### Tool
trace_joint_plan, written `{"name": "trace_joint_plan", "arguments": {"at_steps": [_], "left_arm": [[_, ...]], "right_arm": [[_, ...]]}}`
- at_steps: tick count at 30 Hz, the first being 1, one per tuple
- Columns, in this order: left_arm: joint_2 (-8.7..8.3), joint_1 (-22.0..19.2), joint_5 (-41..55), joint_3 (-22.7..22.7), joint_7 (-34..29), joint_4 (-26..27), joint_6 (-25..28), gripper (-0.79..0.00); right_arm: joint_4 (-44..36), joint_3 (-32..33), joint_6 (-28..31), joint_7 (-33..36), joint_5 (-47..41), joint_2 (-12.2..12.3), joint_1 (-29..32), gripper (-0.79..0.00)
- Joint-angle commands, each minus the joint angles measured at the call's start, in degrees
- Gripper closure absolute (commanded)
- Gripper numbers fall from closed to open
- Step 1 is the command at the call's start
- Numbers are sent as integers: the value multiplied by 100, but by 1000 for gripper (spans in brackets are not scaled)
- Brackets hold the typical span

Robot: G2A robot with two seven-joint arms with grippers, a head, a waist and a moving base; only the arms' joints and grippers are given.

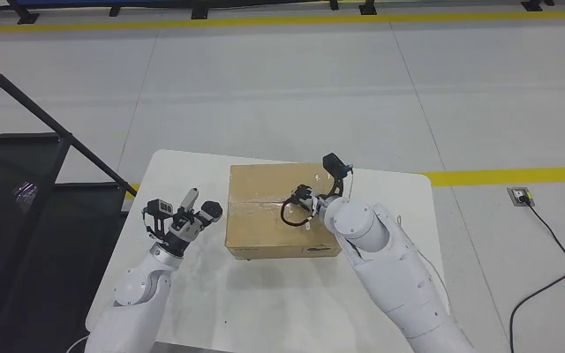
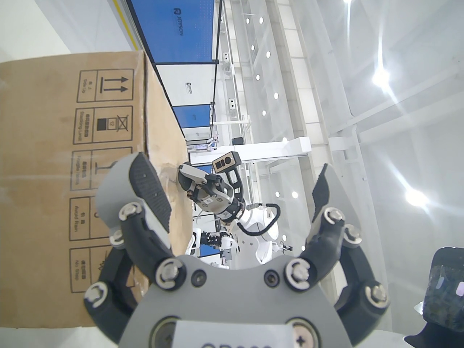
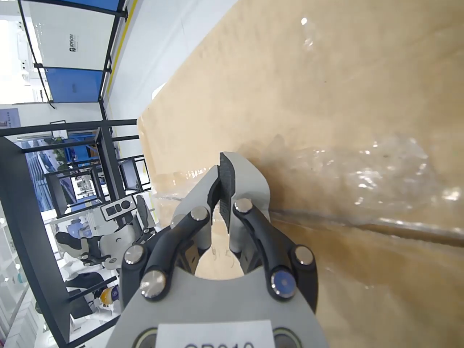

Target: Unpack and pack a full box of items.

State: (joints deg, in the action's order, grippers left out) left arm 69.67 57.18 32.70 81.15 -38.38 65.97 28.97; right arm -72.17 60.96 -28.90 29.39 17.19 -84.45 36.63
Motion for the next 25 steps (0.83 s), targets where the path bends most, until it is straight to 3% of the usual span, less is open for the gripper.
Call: {"name": "trace_joint_plan", "arguments": {"at_steps": [1,17,23,24,25], "left_arm": [[-6,17,17,35,-7,14,-2,-785],[-93,151,220,495,-182,180,0,-785],[-146,296,339,787,-294,378,171,-785],[-153,330,365,832,-318,436,209,-785],[-161,368,377,872,-340,486,235,-785]], "right_arm": [[-126,106,-114,-78,65,26,86,0],[-636,1024,-637,-149,196,224,480,0],[-1497,1731,84,-373,-212,331,1186,-12],[-1673,1906,212,-526,-360,340,1328,-86],[-1825,2024,365,-644,-494,346,1478,-225]]}}
